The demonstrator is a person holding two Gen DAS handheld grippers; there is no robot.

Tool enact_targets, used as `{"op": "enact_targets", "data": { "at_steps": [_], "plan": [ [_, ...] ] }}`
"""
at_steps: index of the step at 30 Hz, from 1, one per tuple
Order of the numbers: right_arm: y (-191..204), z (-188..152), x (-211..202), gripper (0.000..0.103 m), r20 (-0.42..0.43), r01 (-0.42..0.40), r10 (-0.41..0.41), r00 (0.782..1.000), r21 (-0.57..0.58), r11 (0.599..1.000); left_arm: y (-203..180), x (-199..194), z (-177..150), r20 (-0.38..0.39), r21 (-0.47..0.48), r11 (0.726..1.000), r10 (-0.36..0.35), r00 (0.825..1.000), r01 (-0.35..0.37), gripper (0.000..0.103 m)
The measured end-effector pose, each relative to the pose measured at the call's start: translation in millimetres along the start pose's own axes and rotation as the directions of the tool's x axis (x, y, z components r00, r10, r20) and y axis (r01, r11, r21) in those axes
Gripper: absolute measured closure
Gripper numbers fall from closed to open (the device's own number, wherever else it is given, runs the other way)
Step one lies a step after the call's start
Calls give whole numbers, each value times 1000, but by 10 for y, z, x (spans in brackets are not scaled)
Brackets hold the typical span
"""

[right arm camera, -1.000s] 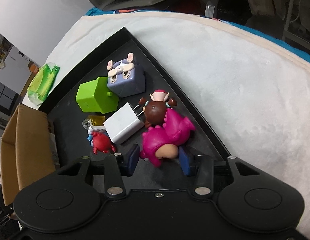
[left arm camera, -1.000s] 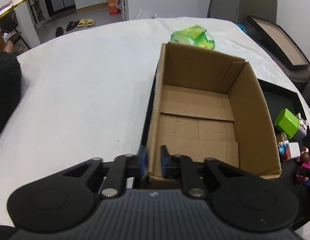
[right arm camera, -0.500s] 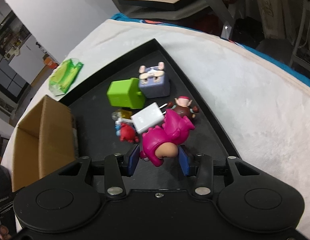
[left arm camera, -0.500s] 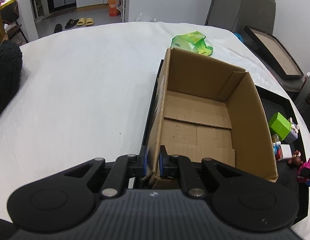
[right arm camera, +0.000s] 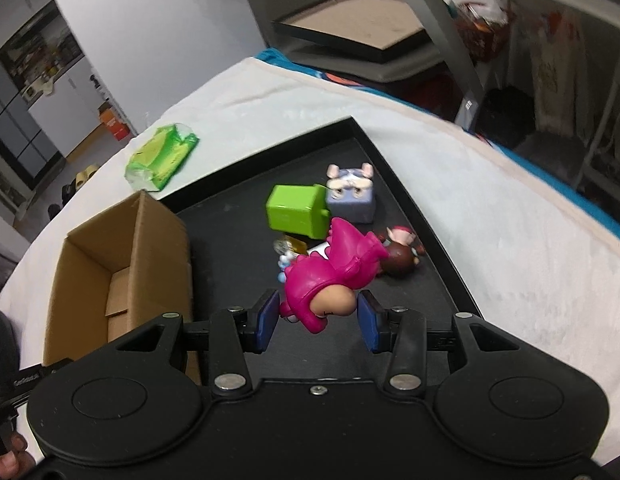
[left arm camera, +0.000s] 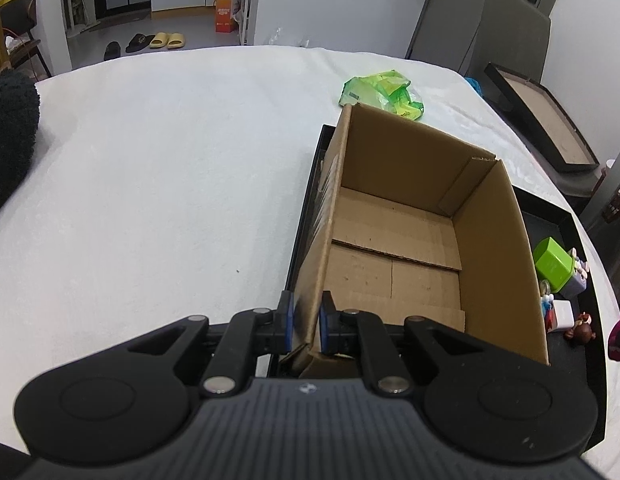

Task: Organize rigid objects
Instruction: 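Carry the pink doll with the right gripper and drop it into the box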

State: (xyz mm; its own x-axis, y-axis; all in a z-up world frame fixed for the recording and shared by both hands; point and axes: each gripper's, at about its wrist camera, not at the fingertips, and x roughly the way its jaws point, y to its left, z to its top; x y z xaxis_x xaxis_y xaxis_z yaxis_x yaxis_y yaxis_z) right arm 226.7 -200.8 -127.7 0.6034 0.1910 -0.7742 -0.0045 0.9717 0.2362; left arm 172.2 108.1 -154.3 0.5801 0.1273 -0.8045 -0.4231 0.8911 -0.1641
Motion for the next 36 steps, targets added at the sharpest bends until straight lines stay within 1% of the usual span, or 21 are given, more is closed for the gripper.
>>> {"op": "enact_targets", "data": {
  "at_steps": [3,13,17,23,31,34,36],
  "plan": [
    [144,46,-55,61,17,-1,2,1000,-46,999,-4,-1,1,1,13,1000,-2,1000,2,92],
    [690,156,-150,61,68,-28,40,997,-169,985,116,-4,25,-3,-12,999,-50,999,50,91],
    [940,155,-148,61,79,-60,79,994,-226,972,162,17,37,1,-26,998,-66,998,66,91],
    [1270,149,-156,61,98,-84,119,988,-304,949,234,19,51,-2,-41,994,-101,995,101,90],
    [1593,118,-47,61,77,-90,129,989,-383,919,242,-9,19,-35,-59,986,-158,987,156,88],
    [1713,80,10,61,62,-90,128,990,-423,902,244,-18,-8,-44,-71,983,-174,984,171,88],
    [1797,58,39,61,45,-105,140,989,-446,889,251,-19,-10,-47,-79,981,-182,982,178,88]
  ]
}}
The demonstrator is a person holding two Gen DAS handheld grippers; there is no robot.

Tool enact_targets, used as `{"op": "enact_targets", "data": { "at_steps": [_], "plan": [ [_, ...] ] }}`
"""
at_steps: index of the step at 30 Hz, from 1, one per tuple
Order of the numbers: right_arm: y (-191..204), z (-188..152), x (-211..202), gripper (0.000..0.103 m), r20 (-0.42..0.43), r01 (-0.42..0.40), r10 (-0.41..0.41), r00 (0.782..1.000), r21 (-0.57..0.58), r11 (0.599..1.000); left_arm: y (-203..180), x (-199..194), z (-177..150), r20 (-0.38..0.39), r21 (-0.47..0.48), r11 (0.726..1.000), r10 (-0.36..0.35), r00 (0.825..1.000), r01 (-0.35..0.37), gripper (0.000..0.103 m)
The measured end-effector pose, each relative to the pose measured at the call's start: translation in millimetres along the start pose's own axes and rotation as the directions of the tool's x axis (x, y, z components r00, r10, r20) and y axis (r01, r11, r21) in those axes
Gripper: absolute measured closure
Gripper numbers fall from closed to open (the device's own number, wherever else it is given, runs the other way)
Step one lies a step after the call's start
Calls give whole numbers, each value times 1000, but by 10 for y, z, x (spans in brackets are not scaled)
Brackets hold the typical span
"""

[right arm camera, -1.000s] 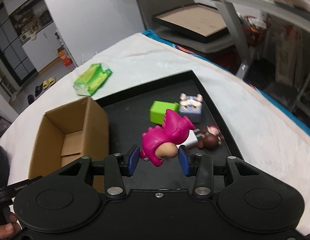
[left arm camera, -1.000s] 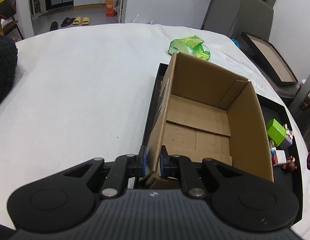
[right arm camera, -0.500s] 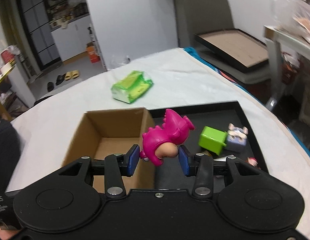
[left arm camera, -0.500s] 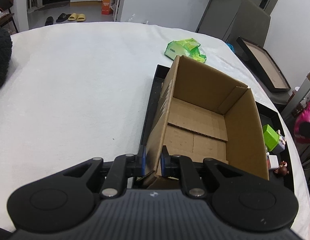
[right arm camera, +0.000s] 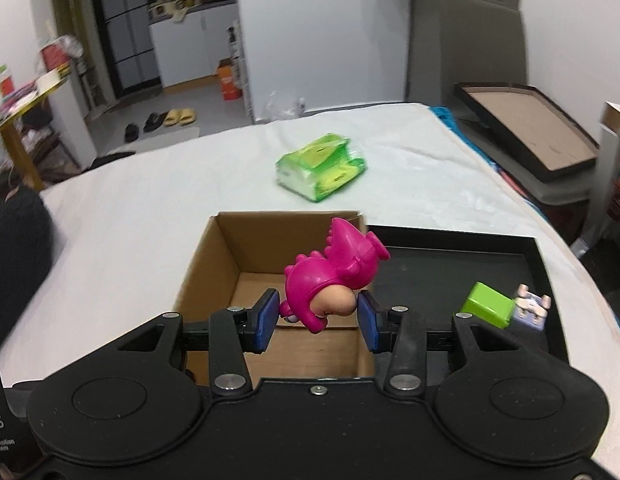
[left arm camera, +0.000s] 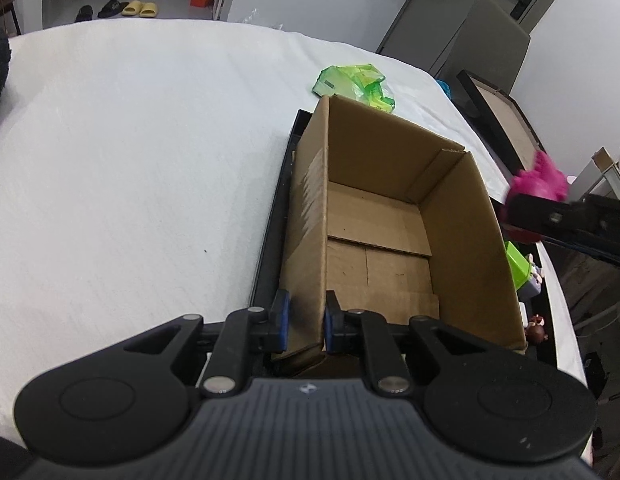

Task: Organize rigid objects
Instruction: 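Carry the pink doll with the right gripper and drop it into the box, then reach the right gripper to the brown-haired doll and grasp it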

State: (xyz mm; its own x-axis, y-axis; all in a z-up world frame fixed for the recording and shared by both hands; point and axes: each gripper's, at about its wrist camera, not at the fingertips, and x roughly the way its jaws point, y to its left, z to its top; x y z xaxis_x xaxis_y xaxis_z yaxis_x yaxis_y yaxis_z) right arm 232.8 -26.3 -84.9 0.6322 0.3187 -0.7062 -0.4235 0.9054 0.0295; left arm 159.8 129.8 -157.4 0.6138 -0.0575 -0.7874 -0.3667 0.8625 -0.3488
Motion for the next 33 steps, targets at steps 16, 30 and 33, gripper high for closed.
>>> {"op": "enact_targets", "data": {
  "at_steps": [16,30,33],
  "plan": [
    [159,141,-9,40,63,-67,73,995,-101,993,8,18,18,8,-5,1000,-8,1000,8,88],
    [-616,-229,-233,40,34,45,-46,998,44,998,-57,-22,-6,28,-4,1000,27,999,-27,87],
    [-798,-292,-264,40,25,55,-58,998,83,995,-67,-19,-4,31,-16,999,36,999,-35,87]
  ]
}}
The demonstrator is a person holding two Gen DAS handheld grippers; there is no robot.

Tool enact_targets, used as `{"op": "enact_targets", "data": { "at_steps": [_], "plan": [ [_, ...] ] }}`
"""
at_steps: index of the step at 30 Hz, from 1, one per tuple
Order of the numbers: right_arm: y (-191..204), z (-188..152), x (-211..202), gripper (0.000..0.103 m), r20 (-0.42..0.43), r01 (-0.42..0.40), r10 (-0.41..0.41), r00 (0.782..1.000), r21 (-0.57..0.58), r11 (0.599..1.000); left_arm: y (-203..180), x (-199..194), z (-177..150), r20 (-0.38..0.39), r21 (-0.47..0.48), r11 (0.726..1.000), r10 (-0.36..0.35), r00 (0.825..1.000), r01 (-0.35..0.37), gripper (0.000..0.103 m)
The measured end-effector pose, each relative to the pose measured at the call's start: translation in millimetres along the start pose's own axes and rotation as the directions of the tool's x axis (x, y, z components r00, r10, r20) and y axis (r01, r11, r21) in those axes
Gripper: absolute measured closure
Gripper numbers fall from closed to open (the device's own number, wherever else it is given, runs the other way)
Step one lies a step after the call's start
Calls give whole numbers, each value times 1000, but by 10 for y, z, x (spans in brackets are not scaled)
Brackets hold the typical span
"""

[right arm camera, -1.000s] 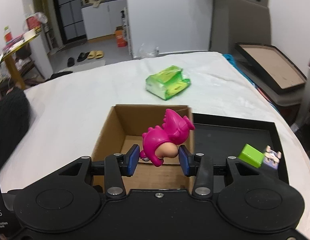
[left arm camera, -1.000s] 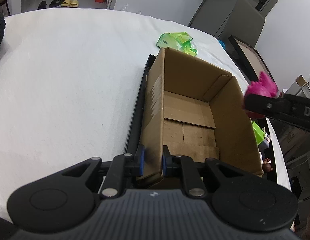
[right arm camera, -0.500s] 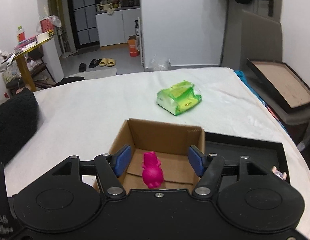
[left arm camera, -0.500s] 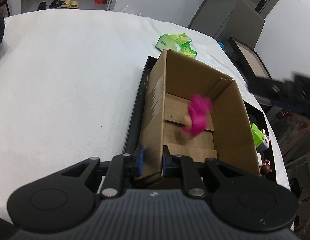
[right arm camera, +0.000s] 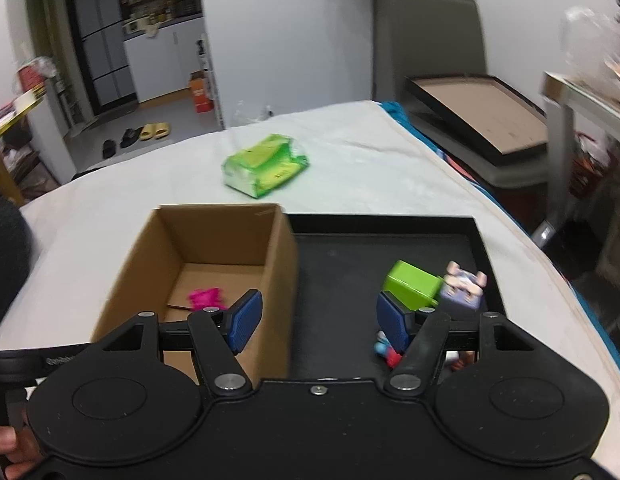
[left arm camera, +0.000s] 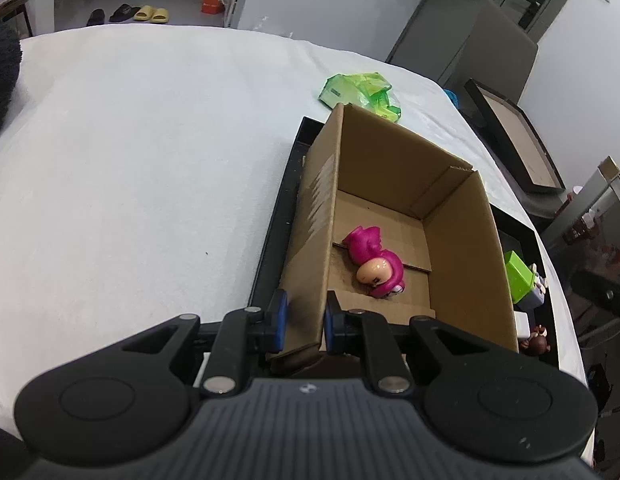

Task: Organize rigid objects
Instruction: 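Reach the right gripper to the brown-haired doll and grasp it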

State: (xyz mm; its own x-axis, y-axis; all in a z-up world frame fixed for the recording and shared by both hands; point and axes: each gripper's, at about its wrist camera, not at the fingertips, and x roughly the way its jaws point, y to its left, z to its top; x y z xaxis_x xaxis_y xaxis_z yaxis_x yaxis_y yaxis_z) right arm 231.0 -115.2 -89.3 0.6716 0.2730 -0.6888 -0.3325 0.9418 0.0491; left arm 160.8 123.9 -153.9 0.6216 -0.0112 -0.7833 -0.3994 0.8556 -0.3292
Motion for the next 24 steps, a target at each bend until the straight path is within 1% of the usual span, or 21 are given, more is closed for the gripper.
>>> {"op": "enact_targets", "data": {
  "at_steps": [5,7,9,12,15,16,17,19,20,24],
  "plan": [
    [-304,-44,-28,40,-12,21,-20,1000,33,999,-30,-2,-8,8,-4,1000,19,1000,-19,87],
    [-438,-54,-16,40,-26,42,-41,999,56,998,-41,-1,-8,10,2,1000,29,1000,-29,85],
    [-586,-68,26,43,-48,74,-69,996,95,993,-57,7,-12,15,12,999,44,999,-44,83],
    [-823,-134,94,47,-77,97,-83,994,197,976,-69,13,-1,19,21,998,59,998,-59,78],
    [-987,-246,159,49,-91,106,-84,992,268,958,-92,23,15,20,36,996,75,997,-76,66],
    [-1030,-286,178,49,-92,108,-85,992,283,953,-116,30,19,23,51,995,82,996,-83,61],
    [-1075,-328,204,49,-95,114,-89,991,302,946,-160,39,19,29,84,993,84,996,-87,55],
    [-1157,-383,257,49,-107,118,-86,990,348,930,-232,54,13,37,127,987,94,995,-98,48],
    [-1210,-402,274,49,-112,117,-80,990,374,920,-257,62,12,40,135,985,100,994,-105,46],
    [-1356,-497,397,48,-130,111,-58,990,448,887,-357,101,8,48,168,977,121,991,-128,42]
  ]
}}
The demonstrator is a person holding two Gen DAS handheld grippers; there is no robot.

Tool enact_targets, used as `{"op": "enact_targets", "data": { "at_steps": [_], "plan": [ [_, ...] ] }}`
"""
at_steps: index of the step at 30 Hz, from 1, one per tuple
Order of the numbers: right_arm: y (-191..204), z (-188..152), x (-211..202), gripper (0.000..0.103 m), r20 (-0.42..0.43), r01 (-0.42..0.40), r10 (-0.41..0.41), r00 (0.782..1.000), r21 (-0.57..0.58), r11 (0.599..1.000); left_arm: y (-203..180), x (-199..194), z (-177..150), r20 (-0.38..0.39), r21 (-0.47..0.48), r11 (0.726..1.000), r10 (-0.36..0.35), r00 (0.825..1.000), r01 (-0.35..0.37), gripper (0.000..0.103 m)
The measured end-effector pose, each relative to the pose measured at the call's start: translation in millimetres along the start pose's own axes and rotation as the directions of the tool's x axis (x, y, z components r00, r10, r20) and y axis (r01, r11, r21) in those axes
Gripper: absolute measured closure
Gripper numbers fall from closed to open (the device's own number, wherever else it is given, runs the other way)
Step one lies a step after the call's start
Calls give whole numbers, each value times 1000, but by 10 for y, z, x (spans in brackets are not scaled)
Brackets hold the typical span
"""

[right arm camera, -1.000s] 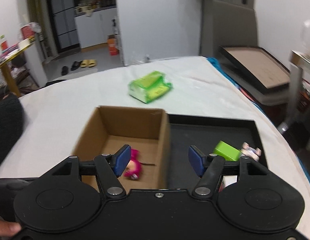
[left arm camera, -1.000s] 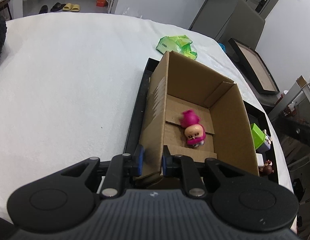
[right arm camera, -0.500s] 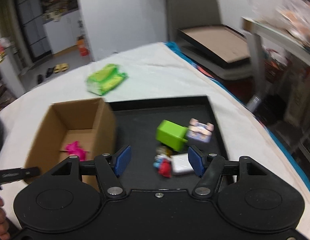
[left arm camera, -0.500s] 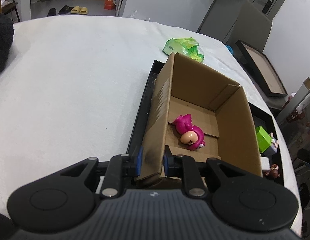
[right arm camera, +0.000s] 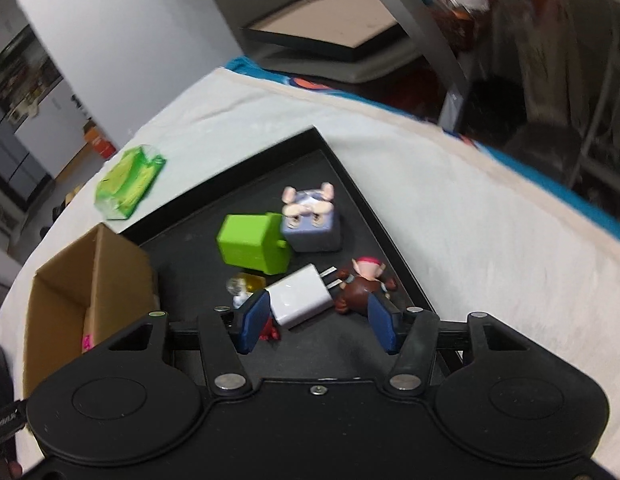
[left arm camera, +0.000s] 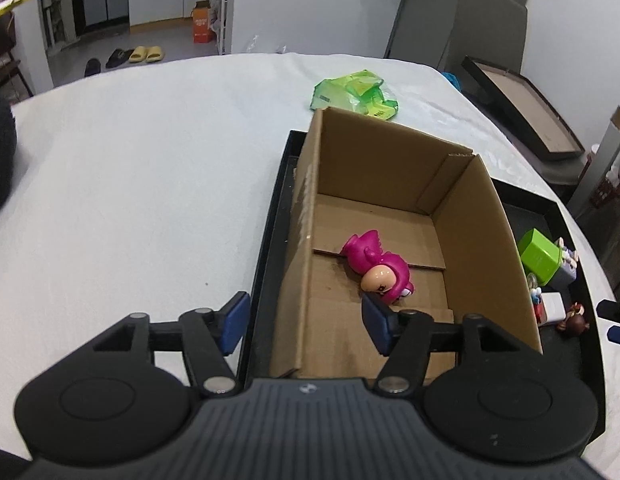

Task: Organize rigid objects
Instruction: 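Reach the right gripper to the brown-haired doll and grasp it, then carry the brown-haired doll with the right gripper and release it into the box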

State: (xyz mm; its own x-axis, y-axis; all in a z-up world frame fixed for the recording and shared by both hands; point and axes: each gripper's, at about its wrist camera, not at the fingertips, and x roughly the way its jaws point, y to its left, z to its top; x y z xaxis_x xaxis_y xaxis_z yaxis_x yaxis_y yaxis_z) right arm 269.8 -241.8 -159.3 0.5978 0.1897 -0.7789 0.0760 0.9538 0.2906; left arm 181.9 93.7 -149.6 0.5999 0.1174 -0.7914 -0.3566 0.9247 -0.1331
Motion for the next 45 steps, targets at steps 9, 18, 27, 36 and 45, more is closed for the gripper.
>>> {"op": "enact_targets", "data": {
  "at_steps": [9,18,27,36,45],
  "plan": [
    [-270,22,375,43,-43,-13,17,999,83,996,-169,58,46,19,23,999,46,999,-46,40],
    [-371,56,594,46,-47,-45,51,998,133,990,-124,104,52,15,3,996,95,995,-95,39],
    [-314,35,500,62,-30,-32,34,999,81,996,-97,61,48,15,-9,997,76,997,-76,39],
    [-100,47,68,62,26,-49,49,998,11,999,-69,48,-6,29,-14,999,48,998,-48,39],
    [195,72,-224,61,85,-47,56,995,-98,994,-15,-11,6,39,-27,999,21,999,-20,39]
  ]
}}
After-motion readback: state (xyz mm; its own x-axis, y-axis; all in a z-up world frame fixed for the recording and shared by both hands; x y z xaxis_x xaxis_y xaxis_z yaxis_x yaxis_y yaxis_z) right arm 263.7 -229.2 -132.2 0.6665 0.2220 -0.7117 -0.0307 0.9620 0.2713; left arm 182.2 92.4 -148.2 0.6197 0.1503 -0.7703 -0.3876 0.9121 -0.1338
